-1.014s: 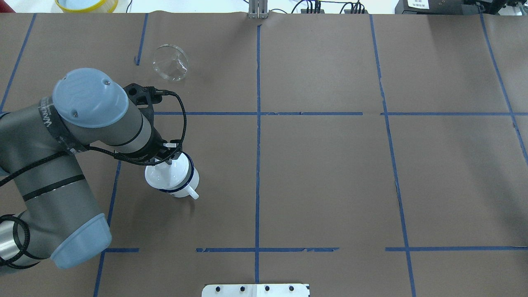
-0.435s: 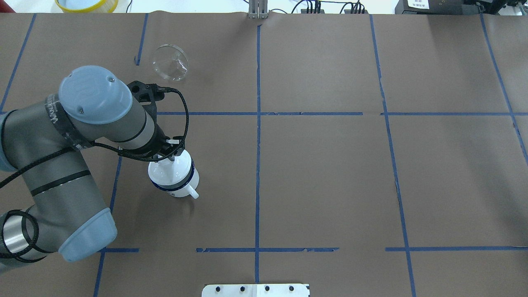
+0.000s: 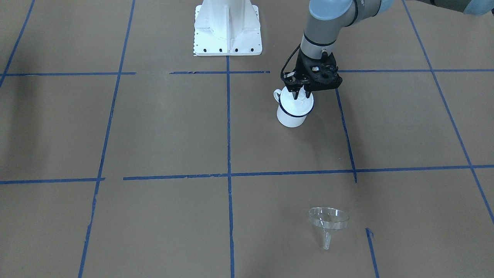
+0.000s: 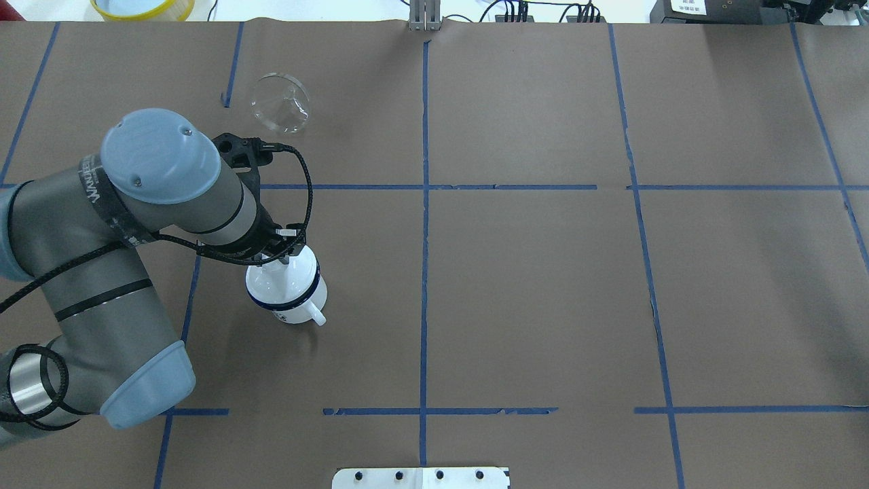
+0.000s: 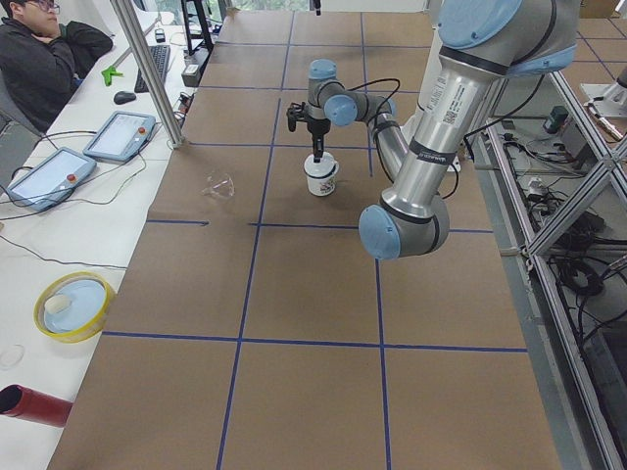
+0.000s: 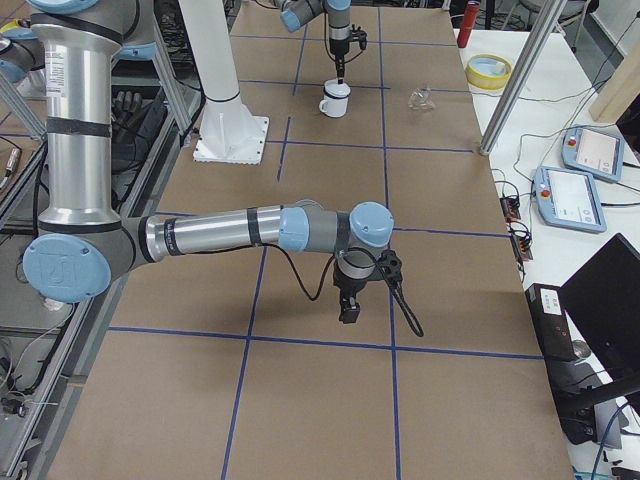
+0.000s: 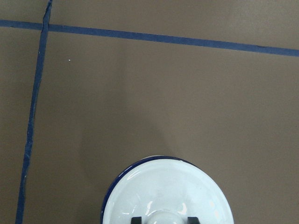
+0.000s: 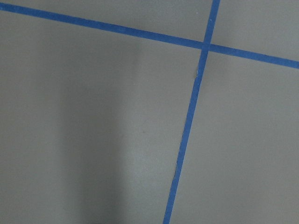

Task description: Remove funnel from cup

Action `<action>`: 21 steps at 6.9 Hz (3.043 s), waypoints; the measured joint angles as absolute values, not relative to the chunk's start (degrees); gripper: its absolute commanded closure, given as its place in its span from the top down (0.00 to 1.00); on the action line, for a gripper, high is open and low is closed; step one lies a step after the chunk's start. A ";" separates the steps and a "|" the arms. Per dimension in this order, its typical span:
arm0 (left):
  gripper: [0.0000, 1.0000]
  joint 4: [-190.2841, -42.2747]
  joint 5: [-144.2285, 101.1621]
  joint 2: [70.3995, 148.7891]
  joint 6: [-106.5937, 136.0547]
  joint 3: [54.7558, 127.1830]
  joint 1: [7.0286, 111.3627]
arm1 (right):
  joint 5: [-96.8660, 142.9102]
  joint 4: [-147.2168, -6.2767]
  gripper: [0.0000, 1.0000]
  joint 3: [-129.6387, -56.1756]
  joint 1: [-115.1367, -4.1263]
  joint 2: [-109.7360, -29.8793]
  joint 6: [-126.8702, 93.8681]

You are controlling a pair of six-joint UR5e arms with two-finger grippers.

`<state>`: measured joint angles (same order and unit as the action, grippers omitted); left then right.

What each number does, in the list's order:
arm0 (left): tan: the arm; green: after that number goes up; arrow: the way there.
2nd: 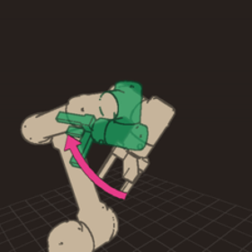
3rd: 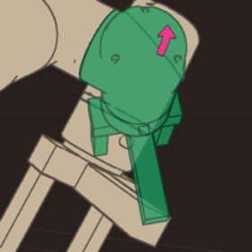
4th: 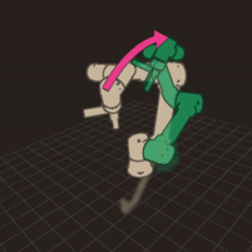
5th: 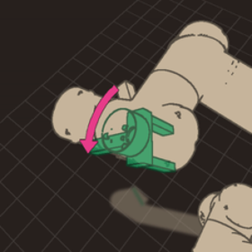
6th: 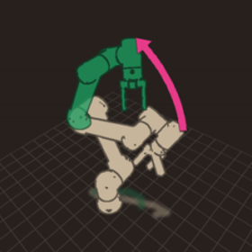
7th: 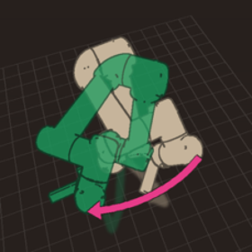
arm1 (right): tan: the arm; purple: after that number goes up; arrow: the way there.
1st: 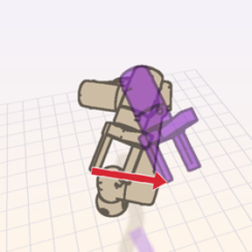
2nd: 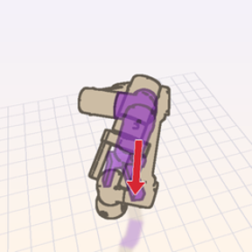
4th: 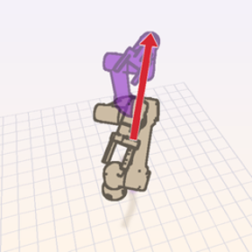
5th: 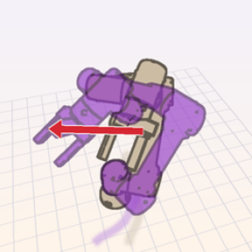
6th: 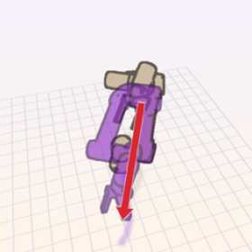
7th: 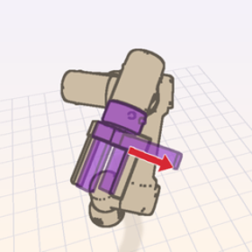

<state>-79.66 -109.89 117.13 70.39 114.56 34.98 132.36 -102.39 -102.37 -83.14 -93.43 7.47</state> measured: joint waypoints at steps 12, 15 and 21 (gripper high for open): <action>1.00 -105.75 -131.83 83.71 28.29 107.18 71.06 | 132.36 -102.39 1.00 -102.31 -83.14 -93.37 7.47; 1.00 -105.86 -133.72 79.54 15.29 104.77 79.80 | 132.36 -102.39 1.00 -102.30 -83.15 -93.40 7.47; 1.00 -100.46 -138.89 77.19 3.75 102.94 88.95 | 132.36 -102.39 1.00 -102.37 -83.14 -93.40 7.47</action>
<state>-100.46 -138.89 77.19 3.75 102.94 88.95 132.36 -102.39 -102.37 -83.14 -93.40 7.47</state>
